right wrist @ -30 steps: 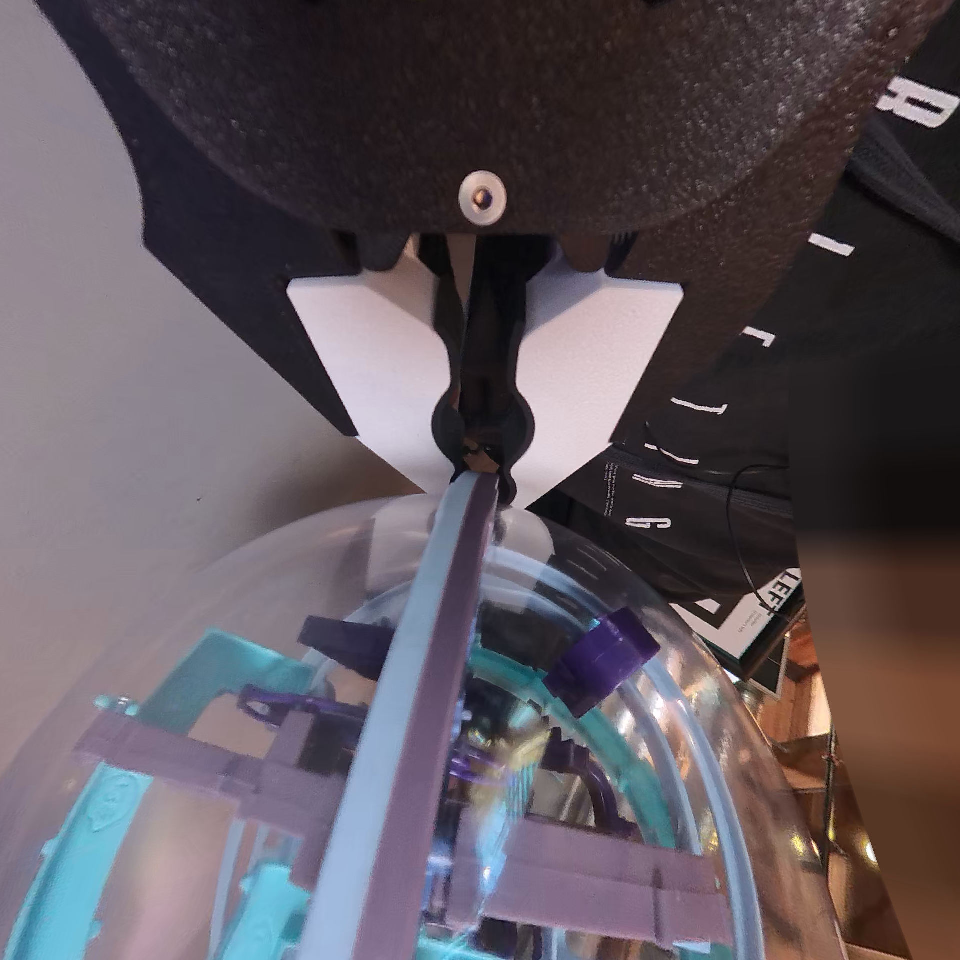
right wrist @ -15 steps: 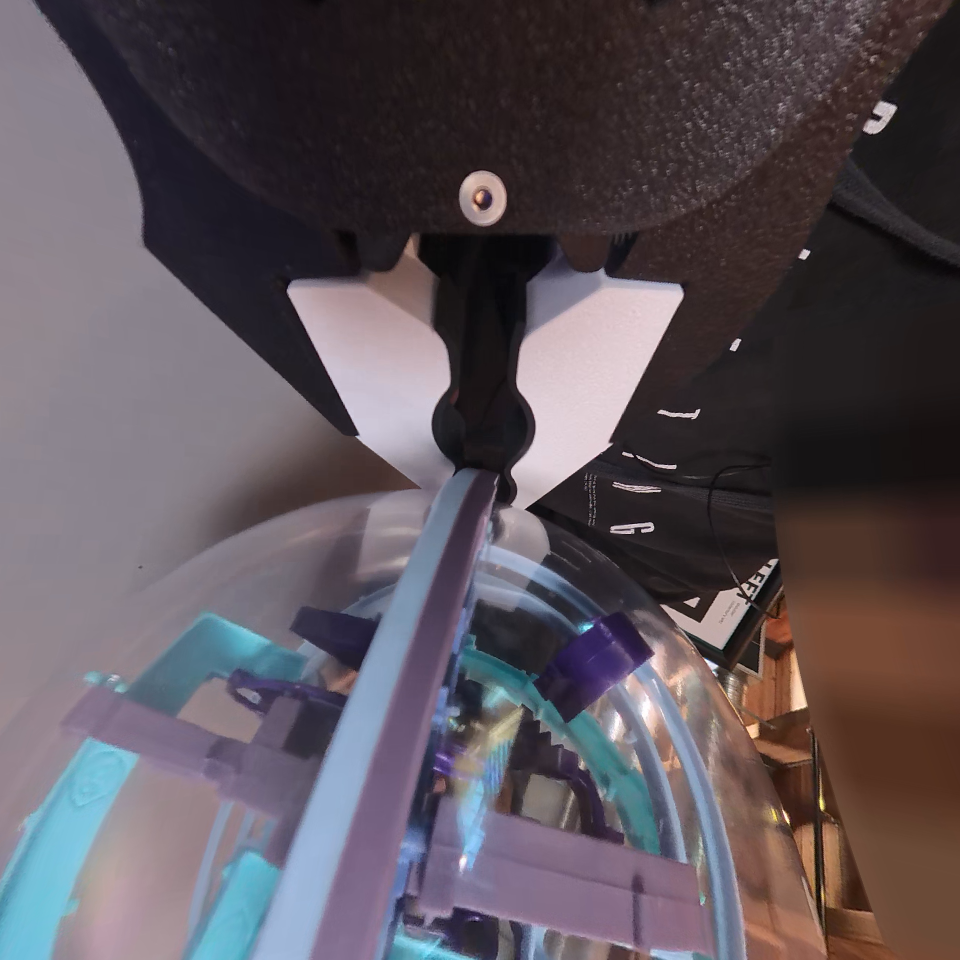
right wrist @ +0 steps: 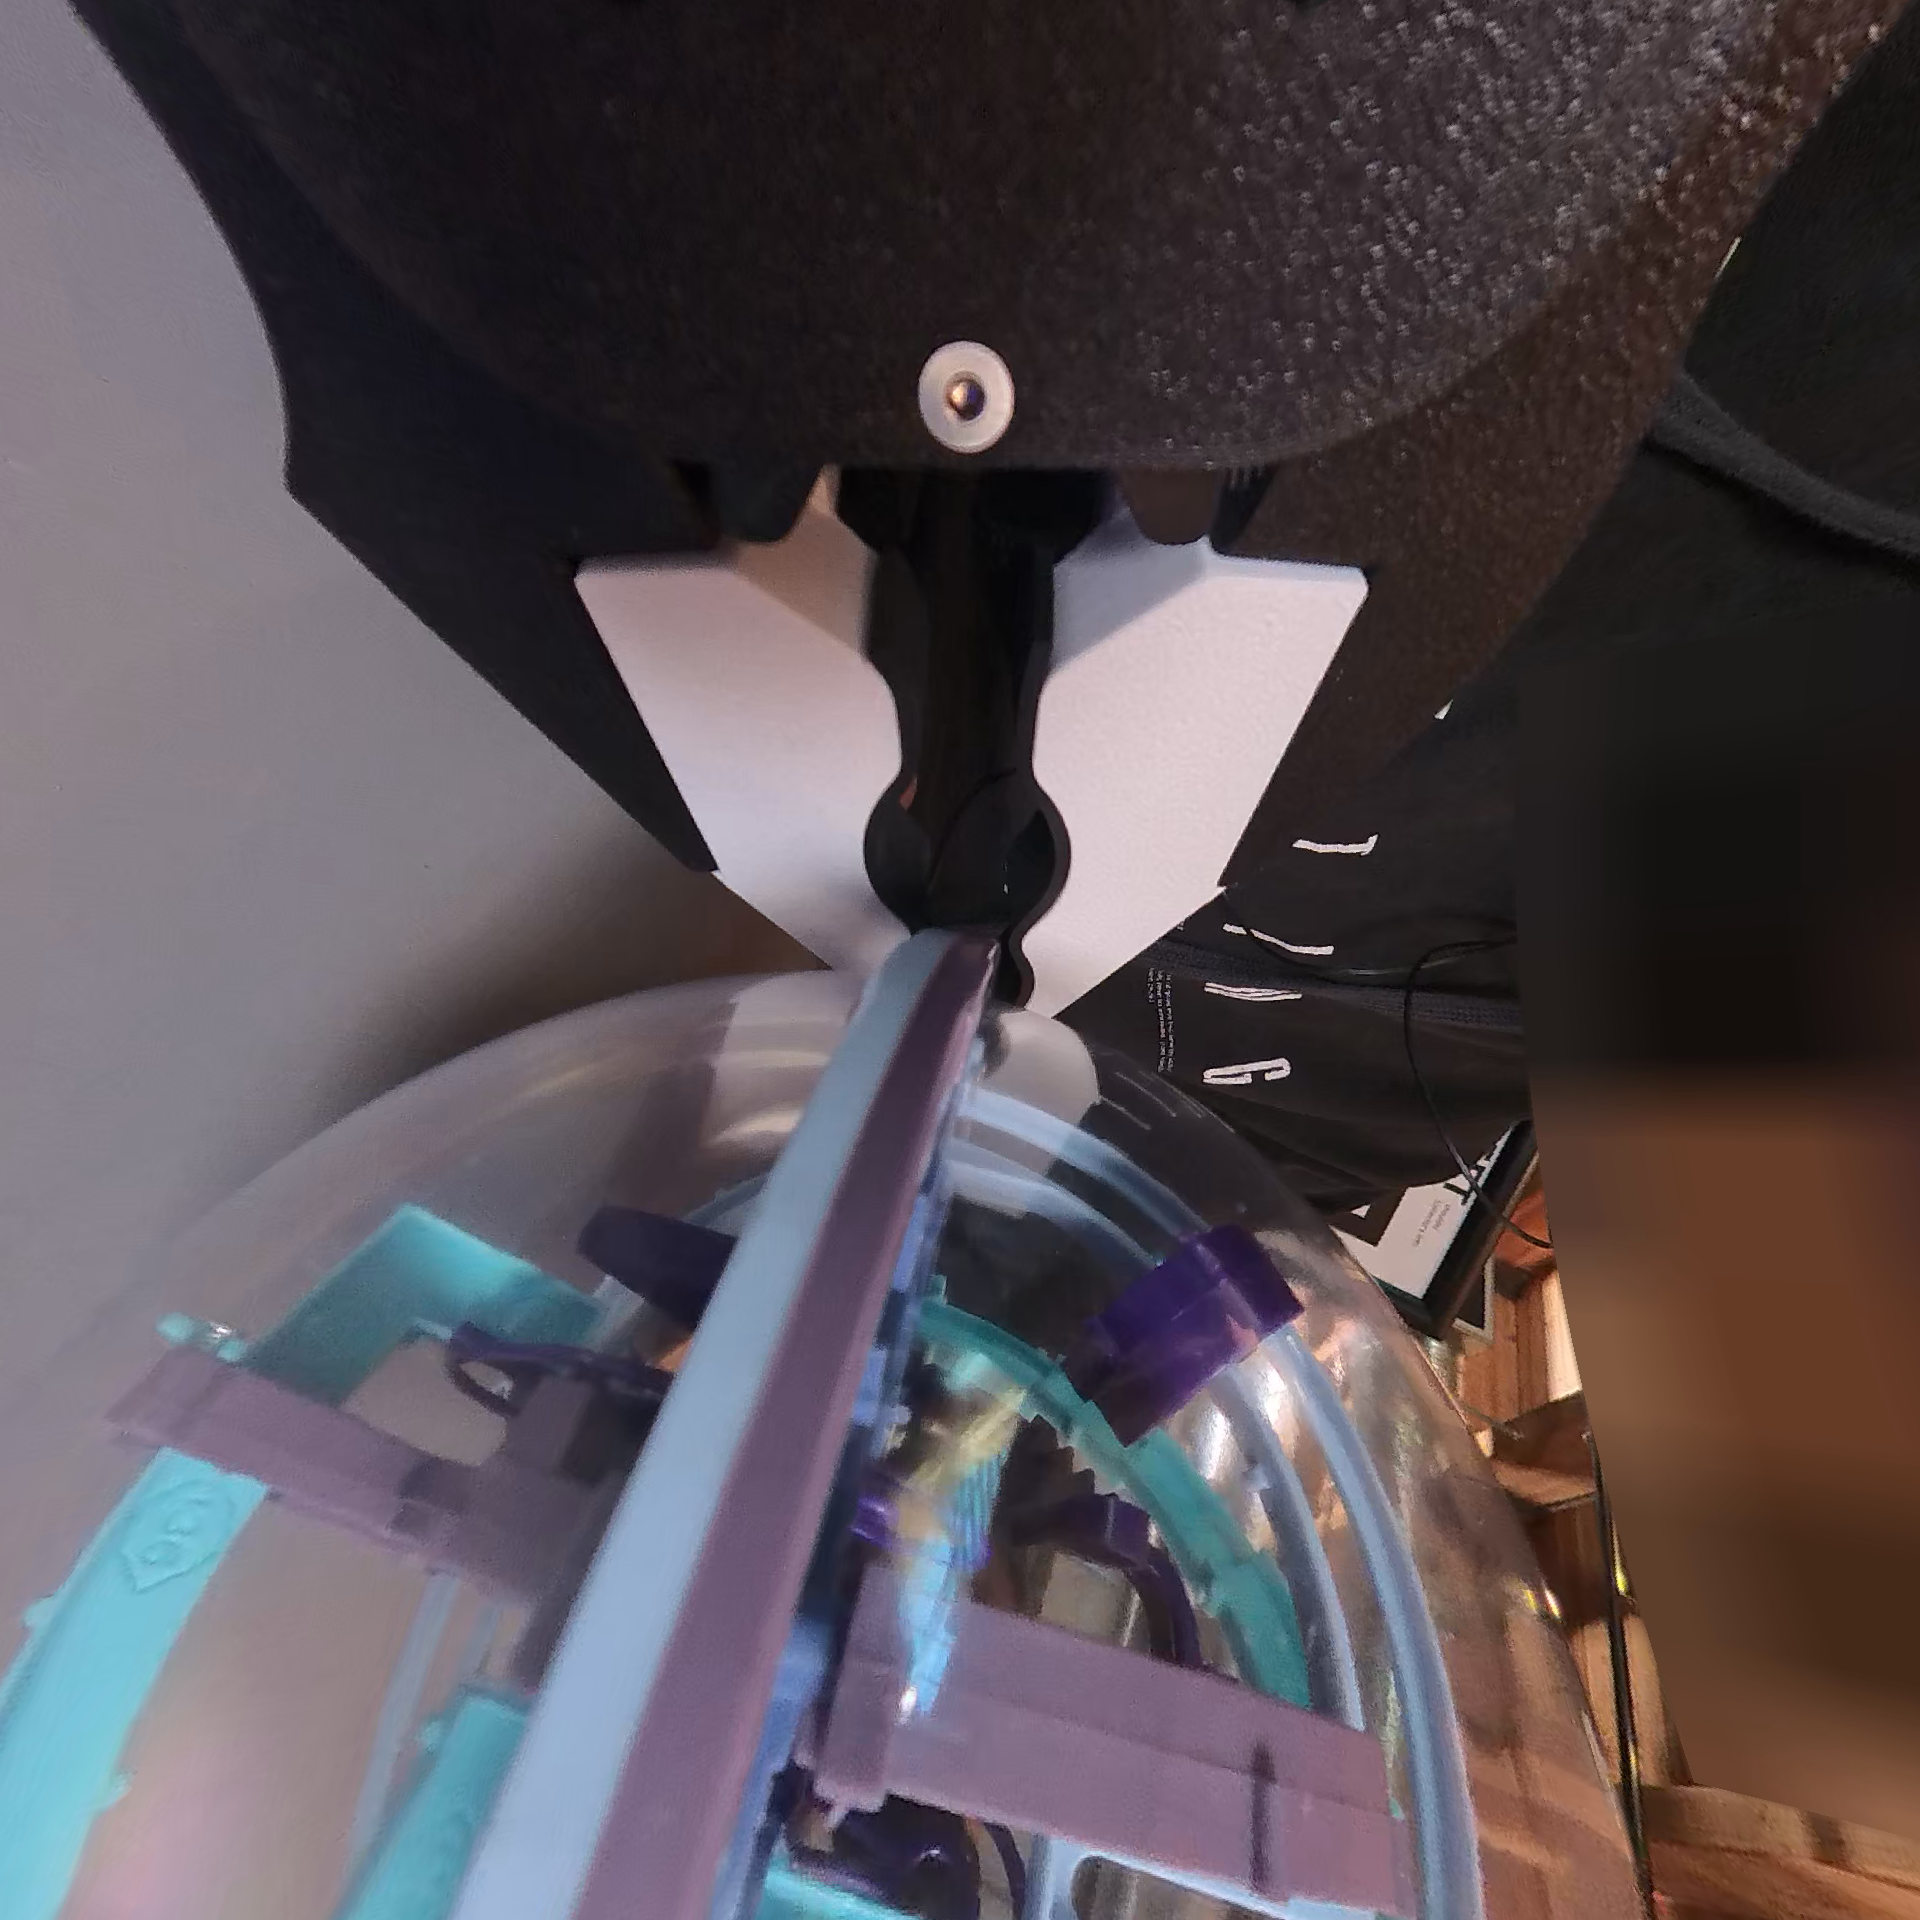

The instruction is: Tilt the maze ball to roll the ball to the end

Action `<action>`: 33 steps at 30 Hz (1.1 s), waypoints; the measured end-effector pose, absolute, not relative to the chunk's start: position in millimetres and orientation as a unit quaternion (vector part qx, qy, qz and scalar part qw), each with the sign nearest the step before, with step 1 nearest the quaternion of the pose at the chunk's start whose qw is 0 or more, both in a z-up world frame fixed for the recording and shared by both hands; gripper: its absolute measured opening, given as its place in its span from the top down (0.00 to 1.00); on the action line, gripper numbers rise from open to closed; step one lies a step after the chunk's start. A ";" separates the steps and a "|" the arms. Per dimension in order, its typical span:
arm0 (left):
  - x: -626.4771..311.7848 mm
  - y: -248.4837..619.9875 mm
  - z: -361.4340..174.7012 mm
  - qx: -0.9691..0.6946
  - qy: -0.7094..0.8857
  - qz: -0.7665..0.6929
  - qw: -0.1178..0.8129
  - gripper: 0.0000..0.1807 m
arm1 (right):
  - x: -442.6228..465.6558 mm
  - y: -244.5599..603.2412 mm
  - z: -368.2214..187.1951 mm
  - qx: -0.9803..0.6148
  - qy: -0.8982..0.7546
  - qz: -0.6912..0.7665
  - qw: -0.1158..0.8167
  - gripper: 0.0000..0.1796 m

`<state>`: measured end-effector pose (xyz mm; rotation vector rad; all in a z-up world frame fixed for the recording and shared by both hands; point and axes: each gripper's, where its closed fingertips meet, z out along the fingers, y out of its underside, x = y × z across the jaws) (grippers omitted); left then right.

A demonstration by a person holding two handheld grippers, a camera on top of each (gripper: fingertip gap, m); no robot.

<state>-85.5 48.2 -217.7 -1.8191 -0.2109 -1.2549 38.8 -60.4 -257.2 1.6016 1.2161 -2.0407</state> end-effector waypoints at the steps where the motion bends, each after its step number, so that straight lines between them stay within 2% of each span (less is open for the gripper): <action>1: -85.7 48.5 -217.6 -0.733 -0.085 -0.506 0.446 0.96 | 38.7 -59.8 -257.0 0.553 0.422 -0.706 0.136 0.97; 16: -84.7 51.0 -236.4 -0.723 -0.103 -0.520 0.442 0.96 | 48.6 -45.5 -259.6 0.577 0.393 -0.701 0.145 0.97; 24: -88.9 51.9 -247.7 -0.715 -0.119 -0.526 0.445 0.96 | 49.6 -20.7 -270.2 0.623 0.354 -0.690 0.097 0.95; 29: -92.7 52.3 -250.8 -0.709 -0.133 -0.524 0.453 0.96 | 52.8 -5.0 -265.1 0.632 0.342 -0.694 0.047 0.91; 33: -95.4 53.0 -252.2 -0.710 -0.135 -0.520 0.456 0.96 | 55.3 8.2 -259.5 0.643 0.351 -0.681 0.014 0.85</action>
